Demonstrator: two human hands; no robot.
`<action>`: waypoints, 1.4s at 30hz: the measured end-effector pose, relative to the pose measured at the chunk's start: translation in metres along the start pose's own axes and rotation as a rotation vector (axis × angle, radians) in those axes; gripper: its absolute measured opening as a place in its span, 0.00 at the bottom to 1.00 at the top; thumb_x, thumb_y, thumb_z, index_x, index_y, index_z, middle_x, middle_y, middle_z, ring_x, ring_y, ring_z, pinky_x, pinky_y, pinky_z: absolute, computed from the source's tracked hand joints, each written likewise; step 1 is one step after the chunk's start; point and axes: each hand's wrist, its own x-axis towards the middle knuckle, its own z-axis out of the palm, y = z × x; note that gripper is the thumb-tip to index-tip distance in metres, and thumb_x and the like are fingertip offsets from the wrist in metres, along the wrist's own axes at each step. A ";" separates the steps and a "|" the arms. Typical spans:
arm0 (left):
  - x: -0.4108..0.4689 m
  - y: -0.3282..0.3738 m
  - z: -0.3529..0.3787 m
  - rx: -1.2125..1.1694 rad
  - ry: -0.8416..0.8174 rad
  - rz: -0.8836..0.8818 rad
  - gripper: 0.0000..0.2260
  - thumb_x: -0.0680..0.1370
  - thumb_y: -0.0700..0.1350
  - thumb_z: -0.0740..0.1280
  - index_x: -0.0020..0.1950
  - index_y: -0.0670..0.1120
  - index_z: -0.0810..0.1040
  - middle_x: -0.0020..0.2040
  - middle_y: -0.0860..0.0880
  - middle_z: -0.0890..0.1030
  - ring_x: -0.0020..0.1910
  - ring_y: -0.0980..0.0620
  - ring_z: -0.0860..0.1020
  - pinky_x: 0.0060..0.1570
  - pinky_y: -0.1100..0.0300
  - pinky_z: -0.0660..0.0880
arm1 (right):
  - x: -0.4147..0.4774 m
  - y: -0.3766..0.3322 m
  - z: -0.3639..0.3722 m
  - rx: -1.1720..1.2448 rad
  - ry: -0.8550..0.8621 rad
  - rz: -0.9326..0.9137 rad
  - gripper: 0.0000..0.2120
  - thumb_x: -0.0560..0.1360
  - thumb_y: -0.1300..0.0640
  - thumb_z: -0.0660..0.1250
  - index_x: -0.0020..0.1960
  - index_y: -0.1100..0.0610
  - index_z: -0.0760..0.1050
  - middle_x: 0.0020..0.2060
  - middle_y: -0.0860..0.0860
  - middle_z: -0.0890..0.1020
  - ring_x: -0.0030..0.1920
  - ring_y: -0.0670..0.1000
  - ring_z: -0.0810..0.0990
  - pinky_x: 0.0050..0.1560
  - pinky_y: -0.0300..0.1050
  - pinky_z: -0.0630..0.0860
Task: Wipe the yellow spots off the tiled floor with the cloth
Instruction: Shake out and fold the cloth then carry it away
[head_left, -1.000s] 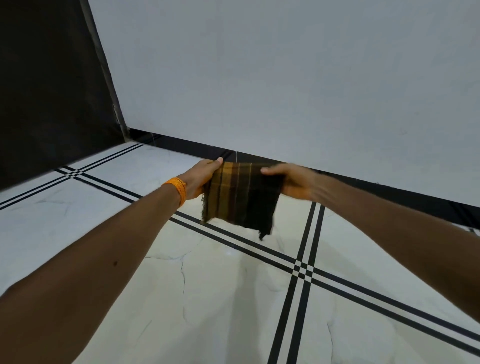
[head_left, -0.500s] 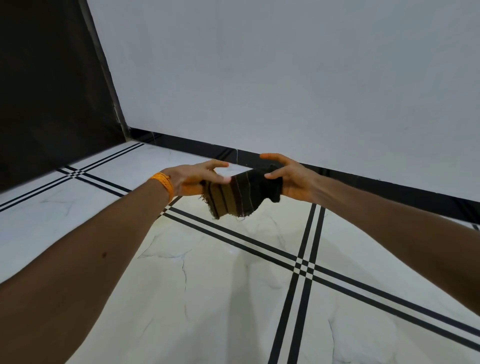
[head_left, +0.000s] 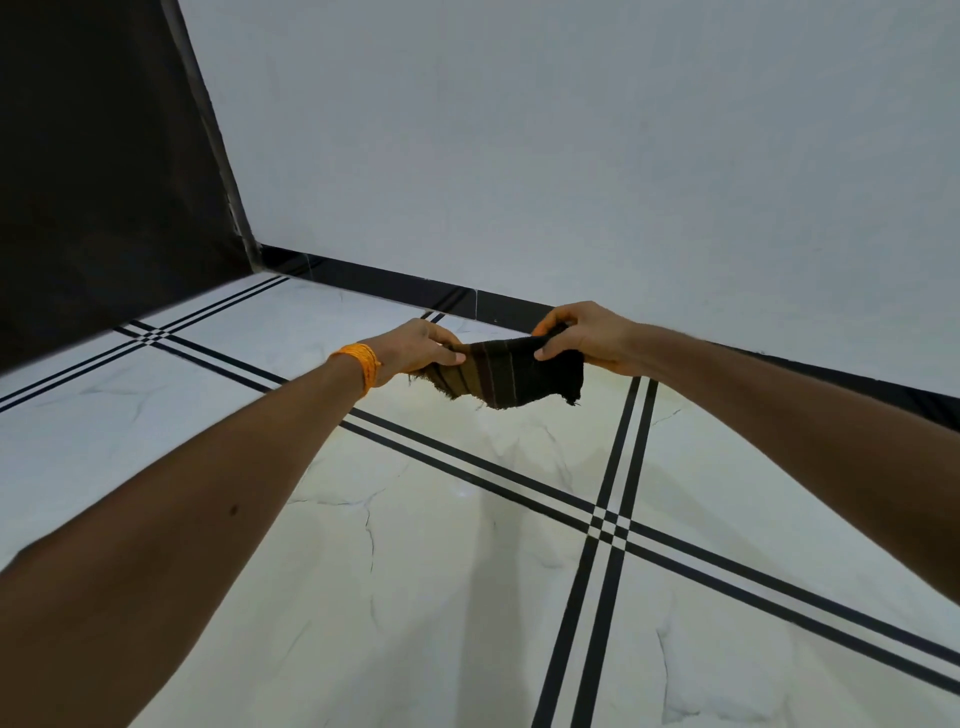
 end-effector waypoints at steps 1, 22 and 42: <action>0.001 0.000 0.001 0.014 0.004 0.005 0.14 0.80 0.44 0.65 0.63 0.40 0.78 0.59 0.40 0.79 0.59 0.42 0.75 0.54 0.58 0.72 | 0.002 0.001 0.001 -0.094 0.037 0.000 0.06 0.74 0.64 0.74 0.50 0.58 0.79 0.50 0.56 0.80 0.56 0.55 0.79 0.52 0.44 0.77; -0.011 0.041 0.032 -0.440 -0.358 -0.031 0.13 0.79 0.48 0.68 0.62 0.46 0.76 0.52 0.44 0.84 0.53 0.46 0.83 0.50 0.53 0.80 | 0.009 -0.012 0.009 0.182 0.147 -0.040 0.21 0.72 0.53 0.78 0.60 0.59 0.78 0.58 0.59 0.82 0.54 0.56 0.84 0.46 0.47 0.84; 0.010 0.018 0.054 -0.672 -0.123 0.029 0.26 0.73 0.40 0.74 0.69 0.48 0.71 0.61 0.40 0.78 0.60 0.40 0.79 0.57 0.46 0.79 | 0.009 0.033 0.059 0.813 -0.242 0.343 0.35 0.75 0.40 0.69 0.74 0.60 0.68 0.60 0.61 0.79 0.59 0.58 0.79 0.56 0.52 0.81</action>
